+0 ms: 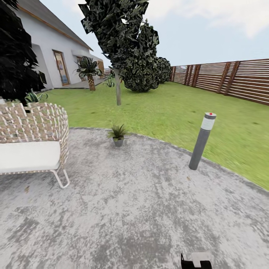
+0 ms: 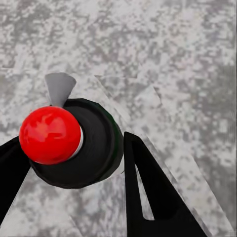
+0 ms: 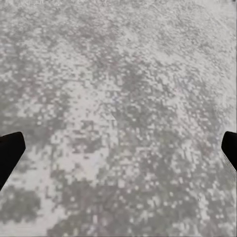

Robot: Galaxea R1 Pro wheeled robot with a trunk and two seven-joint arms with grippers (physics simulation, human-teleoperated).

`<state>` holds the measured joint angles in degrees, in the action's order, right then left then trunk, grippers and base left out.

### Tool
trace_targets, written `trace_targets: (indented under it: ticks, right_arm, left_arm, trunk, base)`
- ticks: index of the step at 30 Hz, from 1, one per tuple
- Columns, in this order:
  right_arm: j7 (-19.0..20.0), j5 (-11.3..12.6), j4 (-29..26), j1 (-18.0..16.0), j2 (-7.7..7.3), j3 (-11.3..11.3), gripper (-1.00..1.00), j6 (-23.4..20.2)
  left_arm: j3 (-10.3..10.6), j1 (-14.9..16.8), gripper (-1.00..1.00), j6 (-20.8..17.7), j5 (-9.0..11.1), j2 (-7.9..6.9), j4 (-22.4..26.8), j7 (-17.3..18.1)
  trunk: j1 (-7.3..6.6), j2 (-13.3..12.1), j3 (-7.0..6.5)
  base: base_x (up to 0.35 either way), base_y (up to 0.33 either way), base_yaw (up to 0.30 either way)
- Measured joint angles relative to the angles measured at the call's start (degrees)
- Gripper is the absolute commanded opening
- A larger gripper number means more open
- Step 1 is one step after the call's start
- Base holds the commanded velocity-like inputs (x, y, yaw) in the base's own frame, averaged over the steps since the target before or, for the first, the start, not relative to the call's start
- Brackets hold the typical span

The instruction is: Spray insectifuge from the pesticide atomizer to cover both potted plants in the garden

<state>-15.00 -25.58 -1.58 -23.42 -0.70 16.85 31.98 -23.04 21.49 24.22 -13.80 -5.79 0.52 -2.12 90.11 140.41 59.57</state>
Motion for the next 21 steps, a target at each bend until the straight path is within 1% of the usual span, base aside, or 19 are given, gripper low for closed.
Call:
trace_targets:
  ticks: [15, 17, 21]
  right_arm:
    - [0.04, 0.00, 0.00, -0.01, 0.00, 0.00, 1.00, -0.01]
    - [0.04, 0.00, 0.01, -0.01, 0.02, 0.00, 1.00, 0.02]
    - [0.04, 0.00, 0.01, -0.01, 0.09, -0.01, 1.00, -0.01]
  left_arm:
    - [0.00, 0.00, -1.00, 0.00, 0.00, 0.00, 0.00, 0.00]
    - [-0.01, -0.01, -1.00, 0.00, 0.00, -0.02, 0.01, 0.00]
    - [0.00, -0.01, -1.00, 0.00, 0.00, -0.05, 0.01, 0.00]
  trunk:
    - [0.00, 0.00, 0.00]
    - [0.00, 0.00, 0.00]
    - [0.00, 0.00, 0.00]
  base:
    - [0.337, 0.000, 0.003]
    - [0.337, 0.000, 0.134]
    - [0.337, 0.000, 0.247]
